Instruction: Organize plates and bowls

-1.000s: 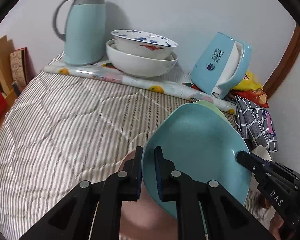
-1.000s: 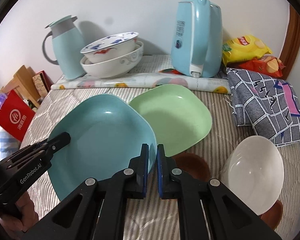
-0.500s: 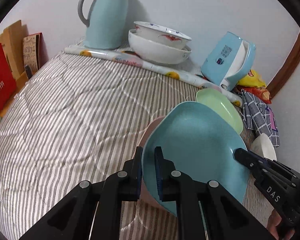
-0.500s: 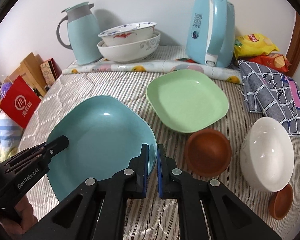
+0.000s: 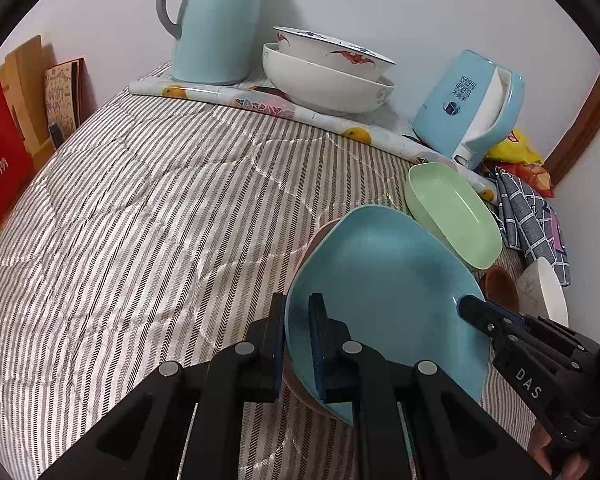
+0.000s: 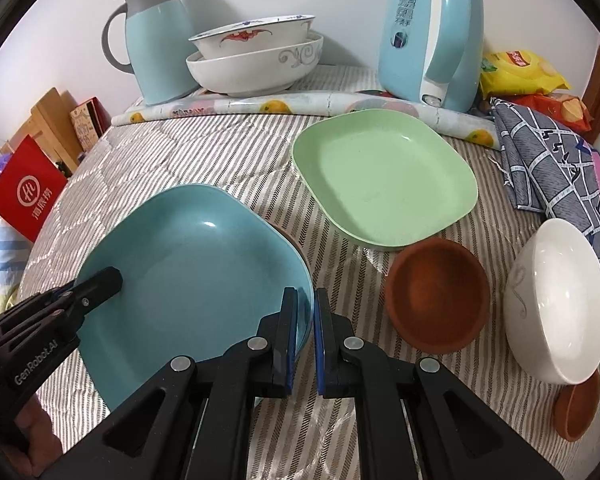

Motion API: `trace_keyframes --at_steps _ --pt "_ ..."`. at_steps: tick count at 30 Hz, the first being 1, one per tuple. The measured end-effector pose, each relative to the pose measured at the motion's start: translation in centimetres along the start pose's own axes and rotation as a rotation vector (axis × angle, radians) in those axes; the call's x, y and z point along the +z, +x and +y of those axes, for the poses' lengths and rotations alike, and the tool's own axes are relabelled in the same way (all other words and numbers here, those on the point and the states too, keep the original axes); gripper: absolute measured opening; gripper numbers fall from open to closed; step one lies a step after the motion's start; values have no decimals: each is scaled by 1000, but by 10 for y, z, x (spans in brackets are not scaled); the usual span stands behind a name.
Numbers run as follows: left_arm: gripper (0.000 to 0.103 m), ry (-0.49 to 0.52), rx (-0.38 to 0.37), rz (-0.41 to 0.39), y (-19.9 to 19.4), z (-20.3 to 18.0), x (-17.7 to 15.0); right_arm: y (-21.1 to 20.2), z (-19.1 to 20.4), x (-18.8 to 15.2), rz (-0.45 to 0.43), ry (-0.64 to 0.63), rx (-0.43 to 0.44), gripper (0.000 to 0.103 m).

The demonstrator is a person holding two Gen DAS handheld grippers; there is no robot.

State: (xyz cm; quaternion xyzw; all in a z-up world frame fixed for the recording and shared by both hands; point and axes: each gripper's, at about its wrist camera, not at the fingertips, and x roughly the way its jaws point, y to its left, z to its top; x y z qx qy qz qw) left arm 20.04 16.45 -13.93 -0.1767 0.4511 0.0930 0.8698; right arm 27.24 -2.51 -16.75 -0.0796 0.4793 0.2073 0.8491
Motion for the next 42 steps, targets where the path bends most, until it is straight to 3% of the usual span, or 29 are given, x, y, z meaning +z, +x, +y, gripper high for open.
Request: trace_keyframes --at_steps 7,14,21,32,35,42 --pt "15 13 0 14 -1 -1 2 3 -2 5 6 4 -2 10" --pt "48 24 2 17 -13 -6 -2 -17 -11 -2 -16 27 19 36" --pt "51 50 30 -17 -34 -21 -6 -47 -24 -10 -62 51 21 48" --pt "50 81 30 -78 -63 -59 -2 -96 -67 -15 -158 91 -35 51" --pt "50 79 4 -78 -65 -69 3 -102 -80 -15 -155 110 -28 61" --pt "51 123 -4 -59 -58 -96 13 -109 -109 -6 -136 148 -57 61"
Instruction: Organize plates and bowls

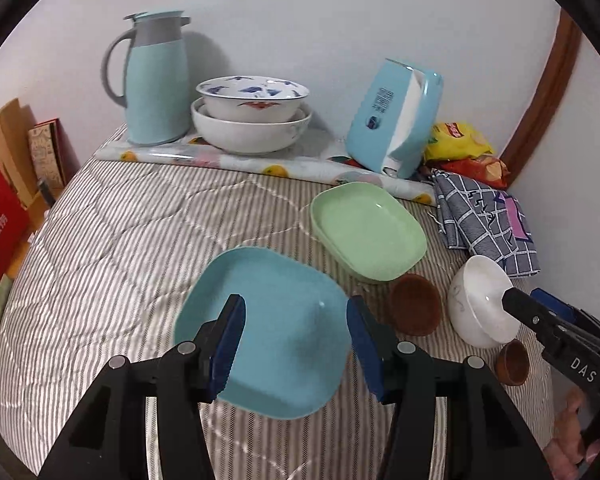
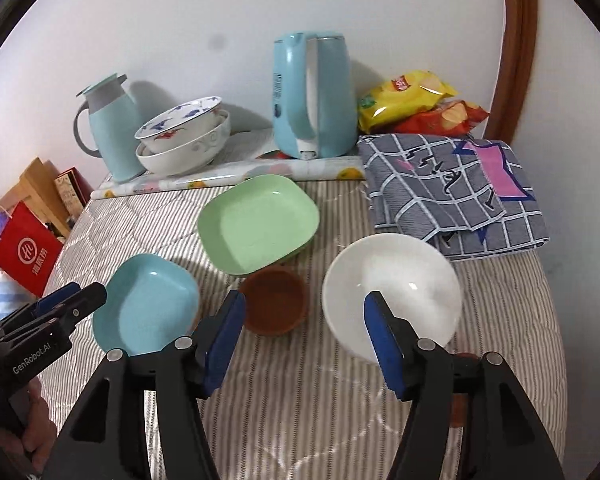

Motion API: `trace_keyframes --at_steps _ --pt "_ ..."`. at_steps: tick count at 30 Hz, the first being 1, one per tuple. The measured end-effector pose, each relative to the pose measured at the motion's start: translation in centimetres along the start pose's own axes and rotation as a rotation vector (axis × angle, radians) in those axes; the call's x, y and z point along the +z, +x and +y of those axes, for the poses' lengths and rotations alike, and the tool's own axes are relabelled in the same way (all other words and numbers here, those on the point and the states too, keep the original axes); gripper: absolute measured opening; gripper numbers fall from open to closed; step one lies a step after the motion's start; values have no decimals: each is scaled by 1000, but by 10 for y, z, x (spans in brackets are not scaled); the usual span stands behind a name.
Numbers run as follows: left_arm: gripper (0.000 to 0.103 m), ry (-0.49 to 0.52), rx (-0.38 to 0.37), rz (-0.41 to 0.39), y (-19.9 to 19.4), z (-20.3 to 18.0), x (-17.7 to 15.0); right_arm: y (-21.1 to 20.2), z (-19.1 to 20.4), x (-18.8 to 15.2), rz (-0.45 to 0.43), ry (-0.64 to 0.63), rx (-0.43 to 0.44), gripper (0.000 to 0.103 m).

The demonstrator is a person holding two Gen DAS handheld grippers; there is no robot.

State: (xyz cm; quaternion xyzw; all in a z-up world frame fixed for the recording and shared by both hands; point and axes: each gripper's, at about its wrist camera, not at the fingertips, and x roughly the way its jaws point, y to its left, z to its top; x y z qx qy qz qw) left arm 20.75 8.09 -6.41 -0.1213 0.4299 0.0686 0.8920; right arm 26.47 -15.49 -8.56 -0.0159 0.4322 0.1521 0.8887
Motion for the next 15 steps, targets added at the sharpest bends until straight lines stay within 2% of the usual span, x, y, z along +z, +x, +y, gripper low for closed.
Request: trace_keyframes --at_steps 15 --pt "51 57 98 -6 38 -24 40 24 -24 34 -1 11 -9 61"
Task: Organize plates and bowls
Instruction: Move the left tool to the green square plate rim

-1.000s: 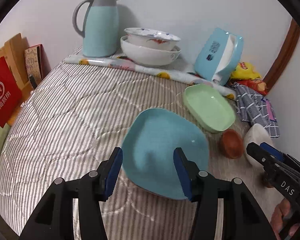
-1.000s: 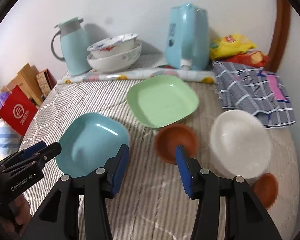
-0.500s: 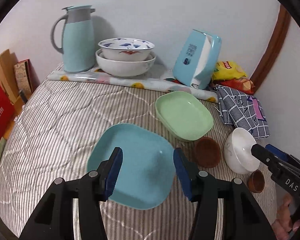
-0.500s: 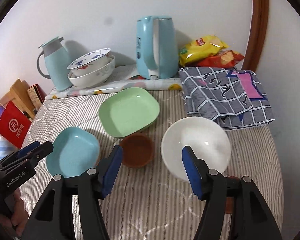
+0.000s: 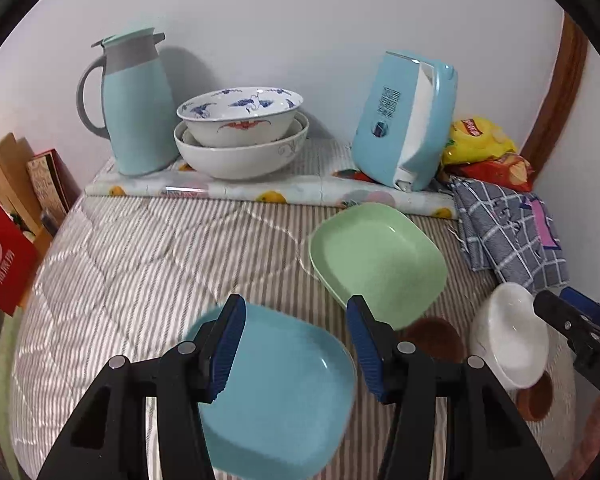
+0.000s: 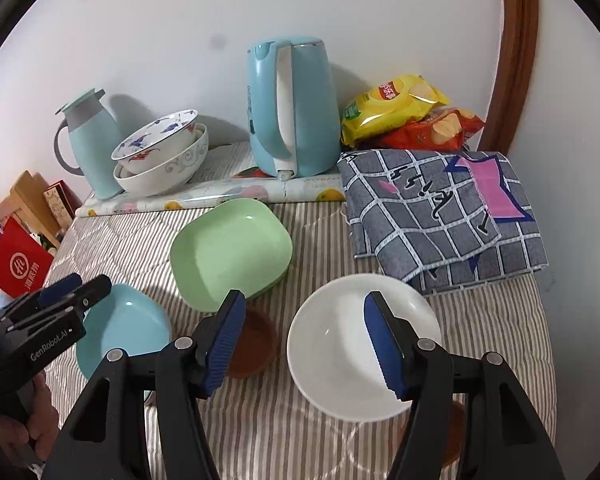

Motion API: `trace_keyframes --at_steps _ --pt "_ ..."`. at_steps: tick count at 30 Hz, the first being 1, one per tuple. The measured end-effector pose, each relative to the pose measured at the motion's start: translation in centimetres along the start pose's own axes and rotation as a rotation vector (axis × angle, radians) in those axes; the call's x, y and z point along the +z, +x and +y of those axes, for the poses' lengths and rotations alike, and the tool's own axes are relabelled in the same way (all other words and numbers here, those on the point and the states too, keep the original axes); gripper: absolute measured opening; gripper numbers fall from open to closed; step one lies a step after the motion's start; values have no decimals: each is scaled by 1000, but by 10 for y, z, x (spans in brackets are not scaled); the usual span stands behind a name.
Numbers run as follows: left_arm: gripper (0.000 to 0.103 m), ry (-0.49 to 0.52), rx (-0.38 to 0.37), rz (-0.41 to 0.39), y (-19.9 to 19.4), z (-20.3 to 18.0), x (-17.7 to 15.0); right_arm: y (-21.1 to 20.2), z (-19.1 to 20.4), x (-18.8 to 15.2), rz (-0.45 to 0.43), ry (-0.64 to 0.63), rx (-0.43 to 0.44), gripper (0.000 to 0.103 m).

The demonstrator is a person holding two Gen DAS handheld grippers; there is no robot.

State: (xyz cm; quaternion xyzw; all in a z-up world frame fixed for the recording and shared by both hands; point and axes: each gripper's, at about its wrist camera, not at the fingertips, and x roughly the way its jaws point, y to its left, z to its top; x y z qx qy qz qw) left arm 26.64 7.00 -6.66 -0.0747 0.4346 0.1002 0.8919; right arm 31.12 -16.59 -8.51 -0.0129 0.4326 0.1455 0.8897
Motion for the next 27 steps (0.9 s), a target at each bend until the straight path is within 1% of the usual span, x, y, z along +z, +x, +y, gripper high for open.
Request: trace_keyframes --at_steps 6,11,16,19,22,27 --pt "50 11 27 -5 13 -3 14 14 -3 15 -1 12 14 61" --pt "50 10 37 7 29 -4 24 26 0 26 -6 -9 8 61" --pt "51 -6 37 29 46 -3 29 42 0 34 8 -11 12 61" --pt "50 -14 36 40 57 -2 32 53 -1 36 18 3 18 58" --pt "51 -23 27 56 69 -2 34 65 -1 37 35 5 24 53" --pt "50 -18 14 77 86 -5 38 85 2 39 69 8 32 48"
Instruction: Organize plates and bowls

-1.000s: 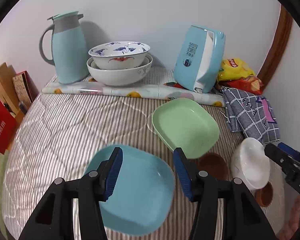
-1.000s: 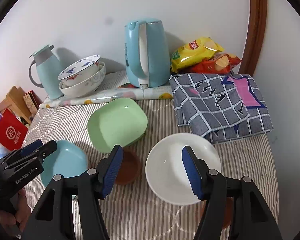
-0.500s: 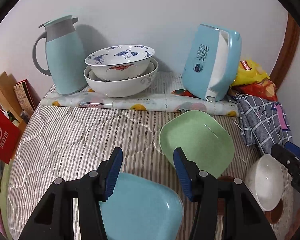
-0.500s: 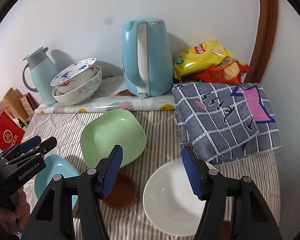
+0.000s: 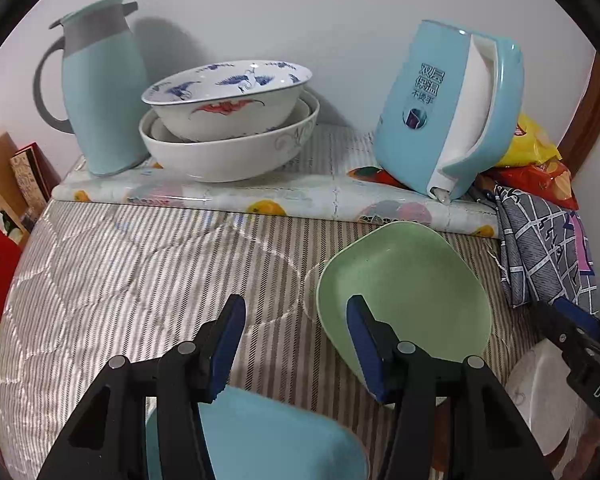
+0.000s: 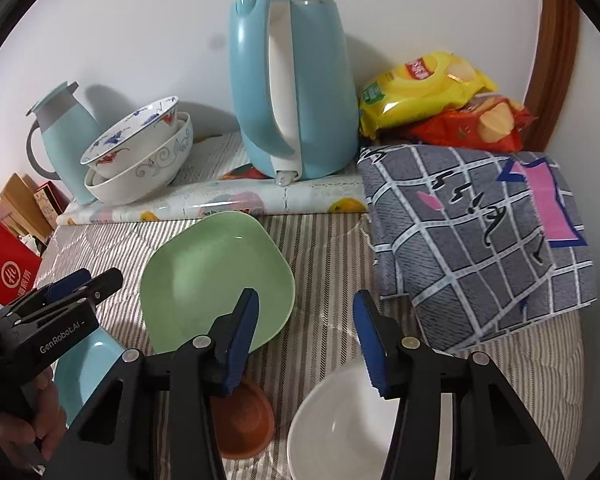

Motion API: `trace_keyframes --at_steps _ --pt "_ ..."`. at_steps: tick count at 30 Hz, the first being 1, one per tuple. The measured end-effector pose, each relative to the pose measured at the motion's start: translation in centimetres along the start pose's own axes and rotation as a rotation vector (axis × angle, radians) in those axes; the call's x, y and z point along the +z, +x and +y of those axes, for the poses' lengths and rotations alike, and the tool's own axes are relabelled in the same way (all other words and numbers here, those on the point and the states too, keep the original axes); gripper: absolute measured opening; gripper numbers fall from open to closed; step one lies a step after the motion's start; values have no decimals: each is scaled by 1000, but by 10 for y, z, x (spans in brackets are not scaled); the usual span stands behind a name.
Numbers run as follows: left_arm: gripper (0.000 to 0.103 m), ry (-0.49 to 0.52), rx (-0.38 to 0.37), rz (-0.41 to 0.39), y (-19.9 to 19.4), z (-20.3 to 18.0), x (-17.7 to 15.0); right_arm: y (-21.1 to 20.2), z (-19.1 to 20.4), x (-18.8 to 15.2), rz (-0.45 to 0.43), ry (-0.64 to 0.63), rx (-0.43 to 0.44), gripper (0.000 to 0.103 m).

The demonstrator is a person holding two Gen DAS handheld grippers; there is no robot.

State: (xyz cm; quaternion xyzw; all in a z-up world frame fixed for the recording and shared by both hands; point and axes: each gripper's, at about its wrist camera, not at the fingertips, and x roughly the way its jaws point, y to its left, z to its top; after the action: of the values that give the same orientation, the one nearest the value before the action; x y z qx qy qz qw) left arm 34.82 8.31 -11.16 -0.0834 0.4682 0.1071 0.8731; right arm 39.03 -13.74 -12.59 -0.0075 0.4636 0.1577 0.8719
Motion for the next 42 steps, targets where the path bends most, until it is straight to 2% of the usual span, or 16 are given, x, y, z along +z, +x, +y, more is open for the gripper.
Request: trace_keyframes --at_steps 3,13,20,23,28,31,33,38,42 --pt "50 6 -2 16 9 -3 2 11 2 4 24 10 15 43" --pt "50 0 -25 60 34 -4 8 39 12 6 91 6 11 42" --pt "50 -2 -34 83 48 -7 10 56 13 6 143 11 -5 34" --pt "45 -5 -46 95 53 -8 11 61 13 6 147 8 -20 32" --pt "37 2 -53 113 62 -12 11 72 14 6 174 4 -33 20" --pt "26 5 -55 123 69 -15 10 77 16 6 185 -7 -41 17" --pt "15 15 -55 133 75 -19 10 79 17 6 182 -5 -32 13" --pt "11 9 -63 111 74 -20 10 75 18 4 149 -20 -55 6" --pt "11 8 -70 89 64 -20 12 67 14 6 121 4 -38 5"
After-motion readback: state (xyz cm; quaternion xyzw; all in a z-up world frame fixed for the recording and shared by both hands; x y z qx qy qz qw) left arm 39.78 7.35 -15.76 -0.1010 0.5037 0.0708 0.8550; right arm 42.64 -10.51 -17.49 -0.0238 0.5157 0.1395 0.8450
